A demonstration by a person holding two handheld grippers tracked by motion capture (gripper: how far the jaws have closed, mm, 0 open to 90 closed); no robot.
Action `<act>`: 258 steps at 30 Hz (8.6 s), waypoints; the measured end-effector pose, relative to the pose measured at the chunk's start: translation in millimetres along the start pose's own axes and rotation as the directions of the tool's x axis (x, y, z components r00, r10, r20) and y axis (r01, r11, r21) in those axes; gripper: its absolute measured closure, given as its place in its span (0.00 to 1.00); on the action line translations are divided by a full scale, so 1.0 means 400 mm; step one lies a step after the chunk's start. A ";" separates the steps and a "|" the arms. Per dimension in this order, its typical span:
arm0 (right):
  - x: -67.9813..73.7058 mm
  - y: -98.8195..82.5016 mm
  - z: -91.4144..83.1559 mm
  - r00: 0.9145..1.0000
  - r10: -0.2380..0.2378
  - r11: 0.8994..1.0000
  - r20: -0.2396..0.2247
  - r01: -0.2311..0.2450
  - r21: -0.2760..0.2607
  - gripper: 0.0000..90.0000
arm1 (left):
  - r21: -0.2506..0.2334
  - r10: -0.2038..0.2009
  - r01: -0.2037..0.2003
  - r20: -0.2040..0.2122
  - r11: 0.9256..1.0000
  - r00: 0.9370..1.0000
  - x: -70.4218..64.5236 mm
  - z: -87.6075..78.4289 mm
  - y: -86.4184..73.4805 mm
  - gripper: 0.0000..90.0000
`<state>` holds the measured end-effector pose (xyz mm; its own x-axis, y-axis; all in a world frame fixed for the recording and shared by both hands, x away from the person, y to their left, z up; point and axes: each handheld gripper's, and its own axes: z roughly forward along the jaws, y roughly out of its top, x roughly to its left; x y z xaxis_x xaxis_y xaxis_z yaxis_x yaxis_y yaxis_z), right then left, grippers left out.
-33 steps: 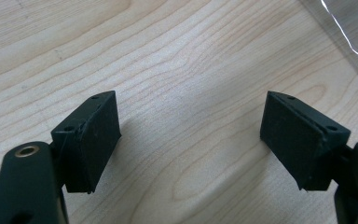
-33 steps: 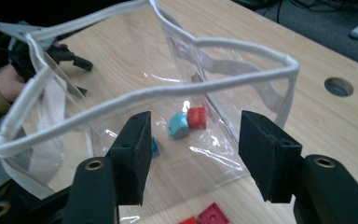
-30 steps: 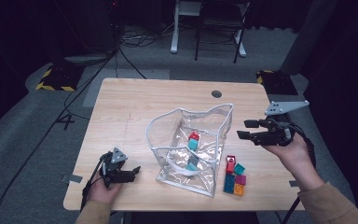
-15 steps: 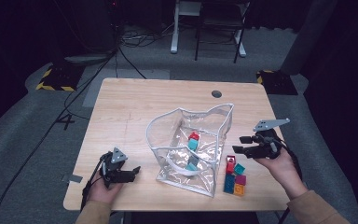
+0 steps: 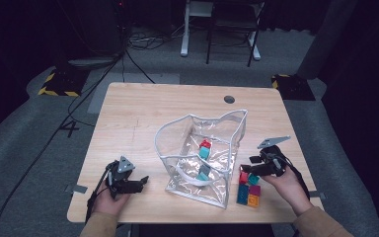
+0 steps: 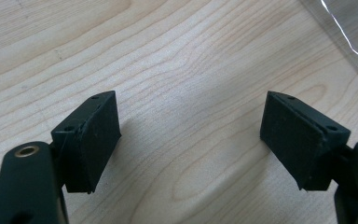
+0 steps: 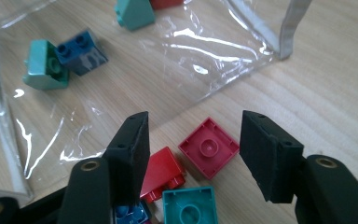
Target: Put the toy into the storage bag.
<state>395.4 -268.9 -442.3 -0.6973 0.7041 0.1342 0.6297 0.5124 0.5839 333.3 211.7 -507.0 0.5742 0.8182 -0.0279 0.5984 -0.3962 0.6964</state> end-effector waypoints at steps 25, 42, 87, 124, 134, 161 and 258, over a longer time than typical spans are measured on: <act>-0.005 -0.001 0.091 0.997 0.081 0.994 0.018 -0.082 0.077 0.46 | 0.000 0.000 0.000 0.000 1.000 1.000 0.000 0.000 0.000 0.23; -0.009 -0.002 0.099 0.987 -0.032 0.994 0.155 0.015 0.108 0.62 | 0.000 0.000 0.000 0.000 1.000 1.000 0.000 0.000 0.000 0.23; 0.059 0.197 -0.248 0.992 -0.114 0.986 0.060 0.121 -0.117 0.65 | 0.000 0.000 0.000 0.000 1.000 1.000 0.000 0.000 0.000 0.23; 0.216 0.428 -0.243 0.964 -0.252 0.953 -0.082 0.233 -0.192 0.65 | 0.000 0.000 0.000 0.000 1.000 1.000 0.000 0.000 0.000 0.23; 0.250 0.468 -0.162 0.956 -0.272 0.959 -0.112 0.259 -0.119 0.65 | 0.000 0.000 0.000 0.000 1.000 1.000 0.000 0.000 0.000 0.23; 0.293 0.476 0.024 0.949 -0.289 0.940 -0.124 0.306 0.150 0.65 | 0.000 0.000 0.000 0.000 1.000 1.000 0.000 0.000 0.000 0.23; 0.072 0.071 -0.216 0.992 -0.126 0.983 -0.017 0.122 -0.139 0.49 | 0.000 -0.001 0.001 0.000 1.000 1.000 0.000 0.000 0.000 0.23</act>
<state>363.5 -276.7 -352.7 -0.7768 0.6255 0.0731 0.4859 0.5214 0.7014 333.3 211.8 -506.9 0.5735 0.8187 -0.0286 0.5989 -0.3951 0.6966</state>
